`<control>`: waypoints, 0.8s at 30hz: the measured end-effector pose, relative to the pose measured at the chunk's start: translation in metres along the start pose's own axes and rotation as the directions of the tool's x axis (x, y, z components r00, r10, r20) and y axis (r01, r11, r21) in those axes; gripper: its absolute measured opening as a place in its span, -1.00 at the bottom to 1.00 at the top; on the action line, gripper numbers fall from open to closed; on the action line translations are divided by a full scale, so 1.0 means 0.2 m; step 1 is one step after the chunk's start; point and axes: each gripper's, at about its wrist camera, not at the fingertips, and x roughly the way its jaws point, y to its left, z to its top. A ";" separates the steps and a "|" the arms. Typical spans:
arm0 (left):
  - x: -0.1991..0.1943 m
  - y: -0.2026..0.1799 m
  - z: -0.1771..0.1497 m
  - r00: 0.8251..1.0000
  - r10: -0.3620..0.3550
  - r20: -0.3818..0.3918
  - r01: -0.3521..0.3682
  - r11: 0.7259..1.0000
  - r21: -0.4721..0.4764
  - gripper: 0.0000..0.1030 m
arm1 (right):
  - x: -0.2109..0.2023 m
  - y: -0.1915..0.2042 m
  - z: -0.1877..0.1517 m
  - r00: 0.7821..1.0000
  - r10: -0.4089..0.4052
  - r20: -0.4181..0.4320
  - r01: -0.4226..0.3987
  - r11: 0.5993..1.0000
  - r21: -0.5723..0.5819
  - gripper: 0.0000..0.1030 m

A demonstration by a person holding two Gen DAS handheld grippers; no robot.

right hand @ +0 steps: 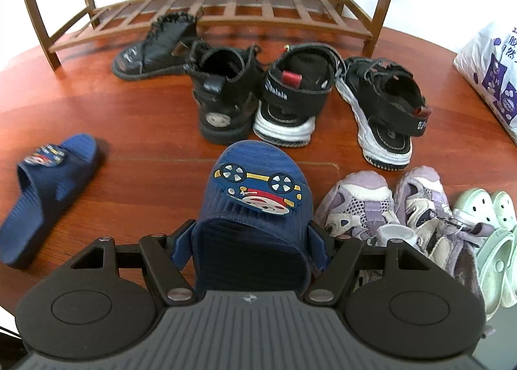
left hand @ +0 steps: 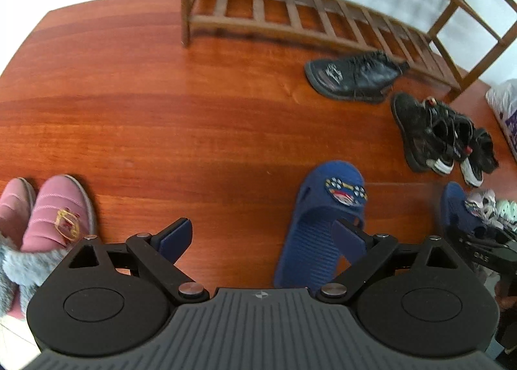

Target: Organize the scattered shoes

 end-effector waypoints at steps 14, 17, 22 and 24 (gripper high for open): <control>0.09 -0.14 -0.05 0.997 0.010 -0.073 -0.007 0.999 0.036 0.84 | 0.18 0.03 -0.06 1.000 -0.014 -0.018 0.012 0.995 -0.100 0.57; 0.11 -0.16 -0.05 0.997 0.006 -0.080 -0.002 0.999 0.052 0.85 | 0.18 0.02 -0.06 1.000 -0.013 -0.026 0.011 0.995 -0.100 0.59; 0.15 -0.21 -0.05 0.996 -0.012 -0.092 0.020 0.996 0.085 0.85 | 0.09 0.00 -0.04 1.000 0.016 -0.016 -0.017 0.996 -0.087 0.69; 0.18 -0.24 -0.05 0.995 -0.027 -0.100 0.037 0.994 0.103 0.86 | 0.04 -0.01 -0.02 0.999 0.032 -0.008 -0.032 0.996 -0.081 0.70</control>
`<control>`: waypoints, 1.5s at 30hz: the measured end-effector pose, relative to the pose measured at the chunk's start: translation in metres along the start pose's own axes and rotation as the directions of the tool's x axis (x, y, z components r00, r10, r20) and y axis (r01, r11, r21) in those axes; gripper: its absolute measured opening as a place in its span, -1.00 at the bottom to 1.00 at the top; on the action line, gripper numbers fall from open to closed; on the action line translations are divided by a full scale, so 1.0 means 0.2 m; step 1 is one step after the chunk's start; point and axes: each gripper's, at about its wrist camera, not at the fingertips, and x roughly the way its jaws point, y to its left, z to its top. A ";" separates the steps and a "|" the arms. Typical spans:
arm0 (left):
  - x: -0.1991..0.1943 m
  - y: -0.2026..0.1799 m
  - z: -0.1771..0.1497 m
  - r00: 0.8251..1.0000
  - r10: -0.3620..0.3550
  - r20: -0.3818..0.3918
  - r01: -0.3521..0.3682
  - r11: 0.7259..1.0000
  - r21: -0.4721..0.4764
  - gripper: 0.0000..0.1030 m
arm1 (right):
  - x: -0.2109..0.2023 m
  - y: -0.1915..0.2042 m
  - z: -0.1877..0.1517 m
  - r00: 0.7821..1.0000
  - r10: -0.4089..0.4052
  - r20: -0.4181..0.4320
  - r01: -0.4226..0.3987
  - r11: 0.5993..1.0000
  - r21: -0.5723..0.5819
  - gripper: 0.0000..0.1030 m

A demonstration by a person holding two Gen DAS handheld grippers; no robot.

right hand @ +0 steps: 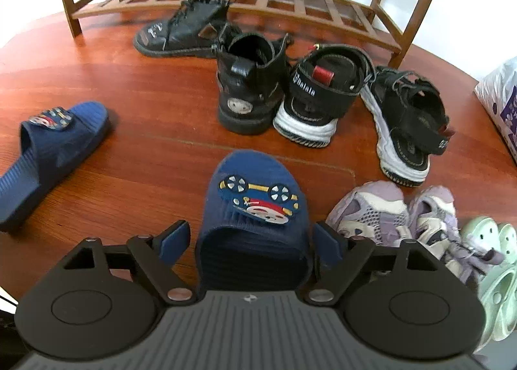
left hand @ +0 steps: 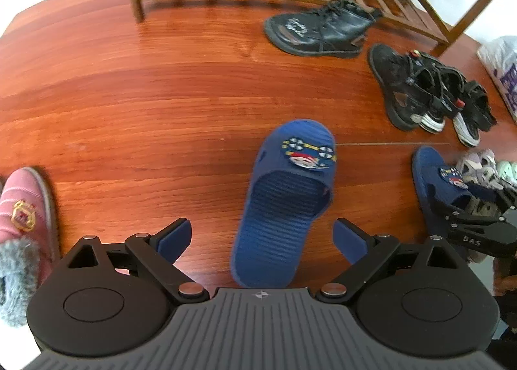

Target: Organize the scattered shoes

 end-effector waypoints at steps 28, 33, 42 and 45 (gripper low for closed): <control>0.46 -0.22 0.18 0.997 -0.023 -0.077 0.043 0.963 0.267 0.88 | -0.49 -0.34 -0.12 0.996 -0.039 0.079 0.020 0.974 0.227 0.70; 0.48 -0.23 0.17 0.998 0.021 -0.058 -0.002 0.954 0.300 0.57 | -0.52 -0.38 -0.14 0.995 -0.063 0.072 0.043 0.967 0.252 0.70; 0.49 -0.25 0.18 0.995 0.067 -0.068 -0.041 0.945 0.324 0.53 | -0.49 -0.46 -0.16 0.996 -0.051 0.071 0.032 0.968 0.248 0.70; 0.49 -0.25 0.18 0.994 0.075 -0.082 -0.051 0.965 0.259 0.52 | -0.48 -0.48 -0.17 0.996 -0.047 0.071 0.028 0.969 0.246 0.70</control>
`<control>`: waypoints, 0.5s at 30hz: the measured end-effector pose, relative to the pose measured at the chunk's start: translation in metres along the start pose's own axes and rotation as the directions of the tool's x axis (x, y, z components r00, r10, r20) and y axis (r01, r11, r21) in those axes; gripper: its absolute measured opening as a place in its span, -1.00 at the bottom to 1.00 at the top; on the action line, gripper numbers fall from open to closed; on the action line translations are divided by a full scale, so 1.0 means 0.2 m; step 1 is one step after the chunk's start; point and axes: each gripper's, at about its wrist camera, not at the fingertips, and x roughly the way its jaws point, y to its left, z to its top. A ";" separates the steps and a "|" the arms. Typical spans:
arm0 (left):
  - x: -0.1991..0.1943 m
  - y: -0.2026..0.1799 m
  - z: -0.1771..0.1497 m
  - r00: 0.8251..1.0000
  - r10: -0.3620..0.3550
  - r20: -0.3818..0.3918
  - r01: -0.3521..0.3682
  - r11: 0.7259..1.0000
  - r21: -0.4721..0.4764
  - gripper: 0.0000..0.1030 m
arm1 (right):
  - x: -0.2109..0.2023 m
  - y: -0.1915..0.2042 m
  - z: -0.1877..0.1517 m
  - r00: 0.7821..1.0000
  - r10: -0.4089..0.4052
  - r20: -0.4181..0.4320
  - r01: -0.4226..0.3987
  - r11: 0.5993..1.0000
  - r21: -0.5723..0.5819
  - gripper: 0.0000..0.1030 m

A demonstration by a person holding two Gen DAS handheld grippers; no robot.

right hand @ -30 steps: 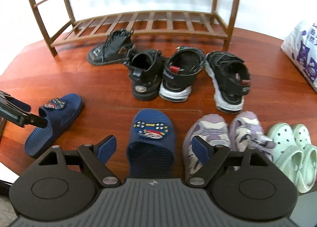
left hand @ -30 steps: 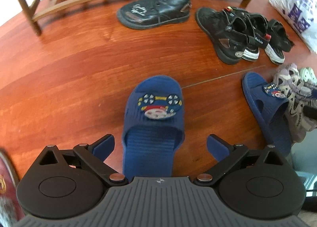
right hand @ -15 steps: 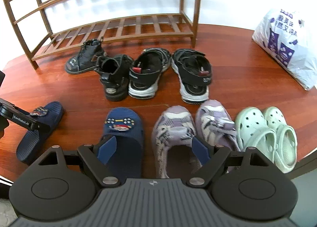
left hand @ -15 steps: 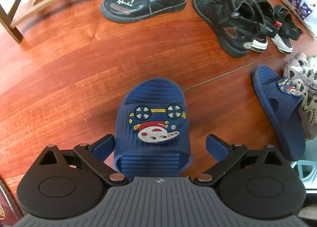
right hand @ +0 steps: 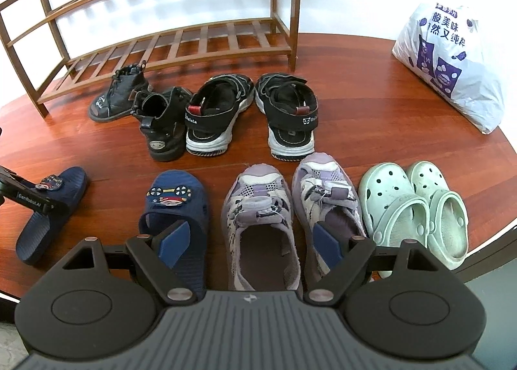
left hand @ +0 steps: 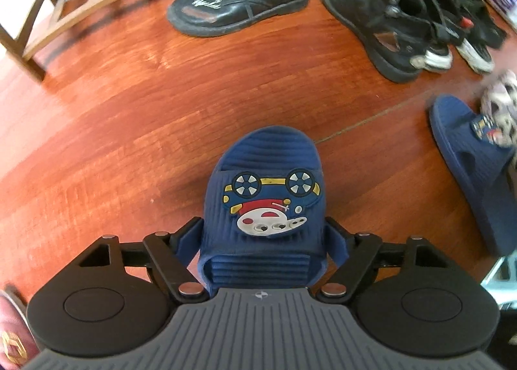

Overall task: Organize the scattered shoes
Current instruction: 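Carry the navy slide with the left gripper and set it beside its mate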

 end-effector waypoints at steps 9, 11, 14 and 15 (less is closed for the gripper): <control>-0.09 -0.06 0.00 0.997 -0.069 -0.022 0.060 0.961 -0.270 0.51 | 0.03 -0.08 0.00 1.000 0.013 -0.002 -0.013 1.000 -0.006 0.70; -0.10 -0.09 0.00 0.996 -0.081 -0.026 0.068 0.940 -0.335 0.51 | 0.04 -0.09 0.00 1.000 0.016 -0.002 -0.016 1.000 -0.007 0.70; -0.11 -0.16 0.00 0.996 -0.088 -0.020 0.072 0.912 -0.403 0.52 | 0.05 -0.12 0.00 1.000 0.021 -0.003 -0.021 1.000 -0.009 0.70; -0.11 -0.19 0.01 0.996 -0.091 -0.019 0.074 0.904 -0.422 0.52 | 0.05 -0.13 0.00 1.000 0.022 -0.003 -0.022 1.000 -0.010 0.70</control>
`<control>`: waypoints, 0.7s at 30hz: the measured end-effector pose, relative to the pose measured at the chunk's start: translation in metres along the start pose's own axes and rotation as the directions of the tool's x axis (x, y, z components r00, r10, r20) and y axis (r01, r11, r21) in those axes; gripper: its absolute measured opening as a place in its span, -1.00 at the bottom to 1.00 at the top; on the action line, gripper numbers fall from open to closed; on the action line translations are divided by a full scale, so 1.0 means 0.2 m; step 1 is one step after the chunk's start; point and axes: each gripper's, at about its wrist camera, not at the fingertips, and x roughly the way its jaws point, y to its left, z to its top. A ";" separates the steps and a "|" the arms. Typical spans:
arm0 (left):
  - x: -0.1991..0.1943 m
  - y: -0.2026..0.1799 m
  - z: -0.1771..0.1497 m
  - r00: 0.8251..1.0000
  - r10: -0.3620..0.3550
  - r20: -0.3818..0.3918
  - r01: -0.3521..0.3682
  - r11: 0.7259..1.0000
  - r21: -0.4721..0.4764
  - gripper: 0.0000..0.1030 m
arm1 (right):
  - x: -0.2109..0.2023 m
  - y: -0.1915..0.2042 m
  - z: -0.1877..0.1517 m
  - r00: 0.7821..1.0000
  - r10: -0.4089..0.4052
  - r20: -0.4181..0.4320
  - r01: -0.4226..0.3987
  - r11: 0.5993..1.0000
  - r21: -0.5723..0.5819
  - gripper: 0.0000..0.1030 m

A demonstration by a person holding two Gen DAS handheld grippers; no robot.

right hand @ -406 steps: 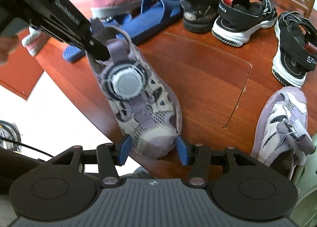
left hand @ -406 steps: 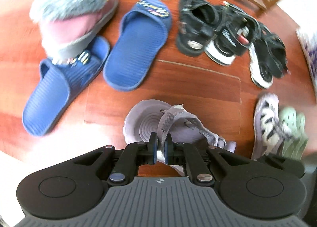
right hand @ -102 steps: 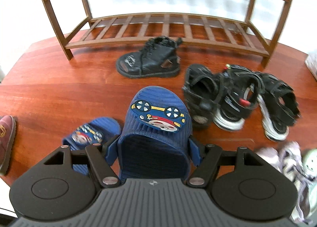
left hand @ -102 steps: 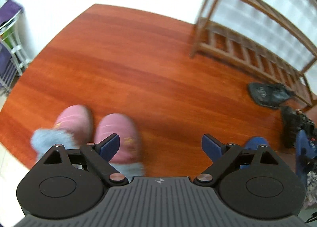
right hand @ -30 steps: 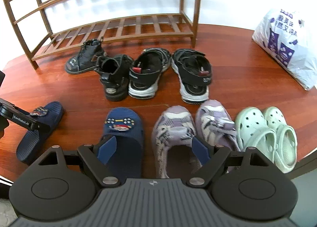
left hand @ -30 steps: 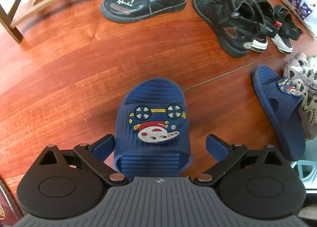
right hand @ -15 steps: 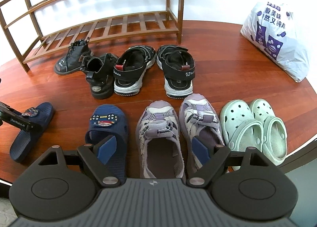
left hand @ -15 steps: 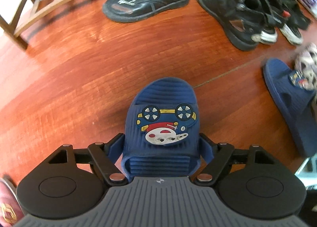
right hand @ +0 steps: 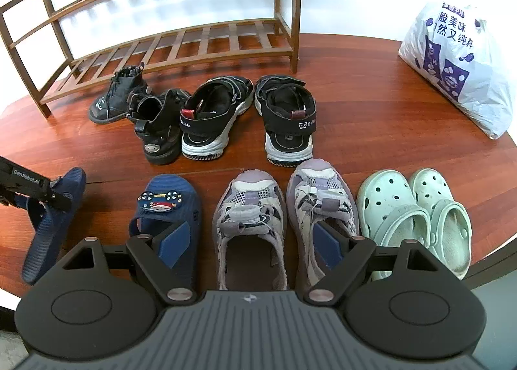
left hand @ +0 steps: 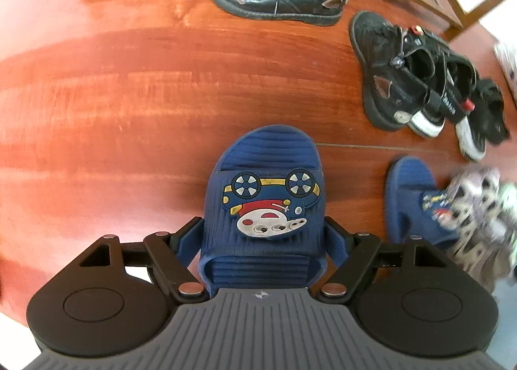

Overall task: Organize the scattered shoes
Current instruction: 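Carry the navy slide with the left gripper and set it beside its mate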

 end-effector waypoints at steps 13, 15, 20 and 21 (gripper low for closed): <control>0.11 -0.29 -0.07 1.000 0.013 -0.017 -0.014 0.999 -0.034 0.52 | -0.02 -0.13 0.06 1.000 0.028 0.006 -0.028 0.999 -0.025 0.70; 0.12 -0.32 -0.08 1.000 0.020 -0.016 -0.020 0.999 -0.033 0.52 | -0.01 -0.16 0.06 1.000 0.029 0.007 -0.029 0.999 -0.031 0.70; 0.16 -0.38 -0.09 0.999 0.041 -0.021 -0.042 0.998 -0.037 0.52 | -0.01 -0.23 0.08 0.999 0.035 0.007 -0.035 0.999 -0.040 0.70; 0.16 -0.38 -0.09 0.999 0.045 -0.021 -0.046 0.998 -0.036 0.52 | -0.01 -0.24 0.08 0.999 0.036 0.007 -0.035 0.998 -0.042 0.70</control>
